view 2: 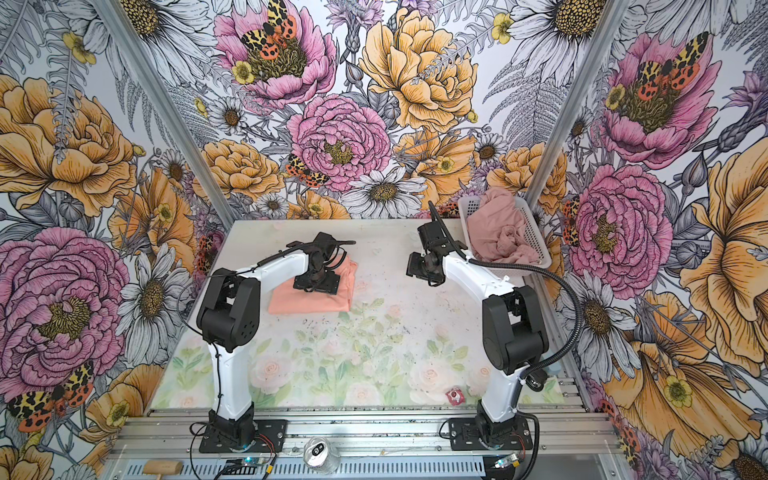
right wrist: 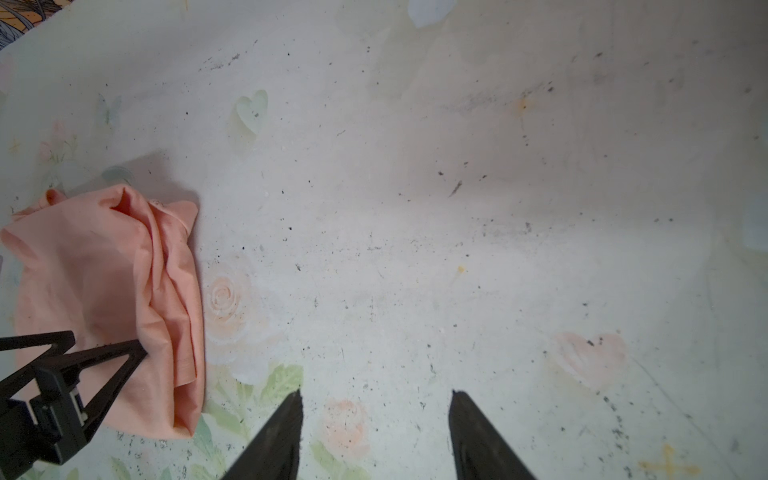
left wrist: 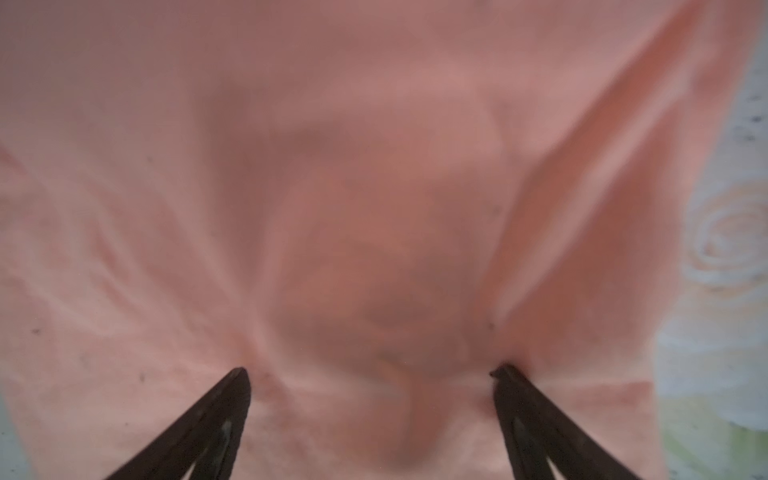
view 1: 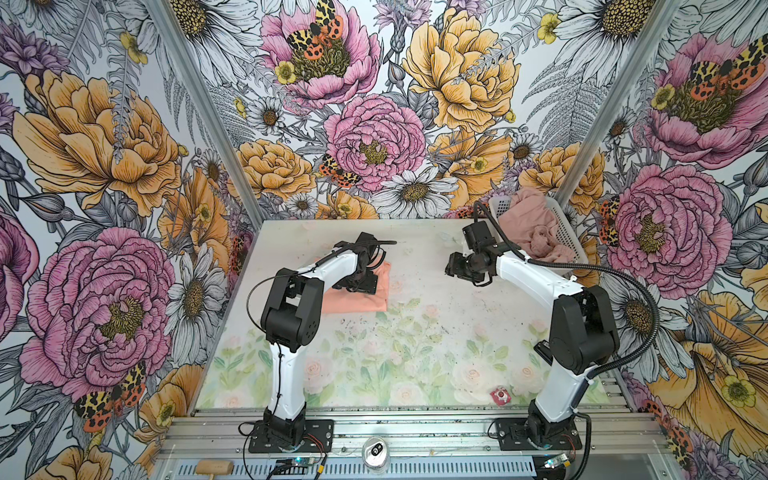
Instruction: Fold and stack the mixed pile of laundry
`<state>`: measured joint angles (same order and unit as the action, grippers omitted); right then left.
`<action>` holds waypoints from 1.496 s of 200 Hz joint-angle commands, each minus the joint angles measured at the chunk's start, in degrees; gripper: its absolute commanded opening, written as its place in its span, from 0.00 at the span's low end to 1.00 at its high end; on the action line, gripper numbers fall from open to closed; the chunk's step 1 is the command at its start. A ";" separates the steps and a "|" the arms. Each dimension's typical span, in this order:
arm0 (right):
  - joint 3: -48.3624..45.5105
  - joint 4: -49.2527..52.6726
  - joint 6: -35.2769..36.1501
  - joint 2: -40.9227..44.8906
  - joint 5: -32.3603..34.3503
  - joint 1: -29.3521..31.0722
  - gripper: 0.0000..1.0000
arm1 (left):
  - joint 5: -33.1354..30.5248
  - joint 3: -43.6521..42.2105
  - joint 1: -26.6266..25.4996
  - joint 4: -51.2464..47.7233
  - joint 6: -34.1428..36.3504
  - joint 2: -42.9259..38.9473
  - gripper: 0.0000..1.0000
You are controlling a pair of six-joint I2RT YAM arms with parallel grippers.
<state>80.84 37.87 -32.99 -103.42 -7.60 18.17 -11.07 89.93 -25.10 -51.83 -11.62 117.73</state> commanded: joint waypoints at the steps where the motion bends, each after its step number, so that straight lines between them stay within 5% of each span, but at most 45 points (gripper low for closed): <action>1: 1.28 -0.87 -0.14 2.18 -0.72 0.00 0.58 | 3.36 1.02 -1.47 1.07 -3.35 -3.47 0.94; 64: 0.09 -0.95 0.11 3.13 -0.50 -0.05 0.58 | 3.72 -7.08 1.08 7.49 -9.47 -11.49 0.90; 101: 0.35 -1.13 0.13 2.75 -0.70 -0.11 0.57 | 1.59 -8.51 4.12 7.99 -11.73 -12.86 0.66; 117: 0.46 -1.13 0.05 2.78 -0.75 -0.02 0.57 | 2.11 -8.79 5.36 8.77 -12.11 -11.48 0.57; 179: 0.05 -1.13 0.12 3.08 -0.50 -0.08 0.57 | 3.62 -6.74 4.71 10.17 -12.42 -1.75 0.51; 216: -0.15 -1.13 0.26 3.11 -0.62 -0.15 0.57 | 6.45 -7.99 3.34 10.22 -11.95 0.64 0.52; 273: 0.11 -1.12 0.12 3.04 -1.11 -0.15 0.57 | 4.16 -13.28 5.07 9.62 -10.75 0.72 0.75; 299: -0.36 -1.13 0.11 3.48 -1.13 -0.07 0.57 | 2.61 -14.19 7.13 7.66 -8.83 -0.70 0.78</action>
<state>80.82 37.82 -32.97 -102.32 -8.36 18.17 -8.38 79.29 -20.01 -39.05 -22.63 114.96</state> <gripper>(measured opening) 0.573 0.775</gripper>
